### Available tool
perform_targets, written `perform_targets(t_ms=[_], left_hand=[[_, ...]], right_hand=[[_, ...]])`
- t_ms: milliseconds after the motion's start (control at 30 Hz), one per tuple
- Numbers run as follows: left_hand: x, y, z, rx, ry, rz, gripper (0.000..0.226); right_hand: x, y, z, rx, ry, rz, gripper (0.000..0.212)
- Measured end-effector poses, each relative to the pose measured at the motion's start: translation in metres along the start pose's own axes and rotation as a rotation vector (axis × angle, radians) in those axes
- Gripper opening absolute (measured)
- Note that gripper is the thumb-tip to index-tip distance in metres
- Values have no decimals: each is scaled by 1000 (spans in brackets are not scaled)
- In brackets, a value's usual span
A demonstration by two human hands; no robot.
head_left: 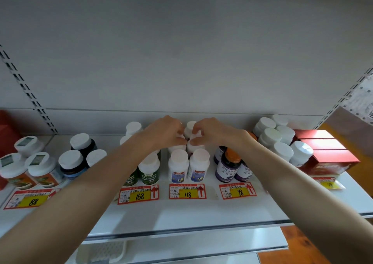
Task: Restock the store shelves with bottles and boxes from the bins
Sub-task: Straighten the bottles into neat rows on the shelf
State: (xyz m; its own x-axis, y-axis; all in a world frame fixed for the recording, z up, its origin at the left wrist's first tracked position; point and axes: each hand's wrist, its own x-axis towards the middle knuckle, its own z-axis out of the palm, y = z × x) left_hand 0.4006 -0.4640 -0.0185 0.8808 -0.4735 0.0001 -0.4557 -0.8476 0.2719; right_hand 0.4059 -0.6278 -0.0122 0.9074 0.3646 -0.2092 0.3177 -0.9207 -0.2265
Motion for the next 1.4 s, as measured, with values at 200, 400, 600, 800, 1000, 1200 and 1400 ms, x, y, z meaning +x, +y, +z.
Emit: perform_targets(t_ms=[200,400,600,800,1000,1200,1400], left_hand=[[18,-16,-19,3,138,-42,32],[34,-23,-4,-50,-42,-83,35],[36,-24,2,-50,-17,-63,33],[35,-26,3,-65,2,-35,32],[38,-34,-1,-100,165,-6,27],[48,-8,-11,-164,352,58,28],[35,60,-11,-206,301,244,36]], right_hand=[[11,3,-21,54,120,35,40],[30,-5,-10,36,33,50,46],[32,3,-6,50,72,40,41],[31,4,-4,39,73,42,43],[-21,3,-18,139,241,-10,26],[-96,12,-18,252,324,-65,14],[-129,70,-25,96,327,77,16]])
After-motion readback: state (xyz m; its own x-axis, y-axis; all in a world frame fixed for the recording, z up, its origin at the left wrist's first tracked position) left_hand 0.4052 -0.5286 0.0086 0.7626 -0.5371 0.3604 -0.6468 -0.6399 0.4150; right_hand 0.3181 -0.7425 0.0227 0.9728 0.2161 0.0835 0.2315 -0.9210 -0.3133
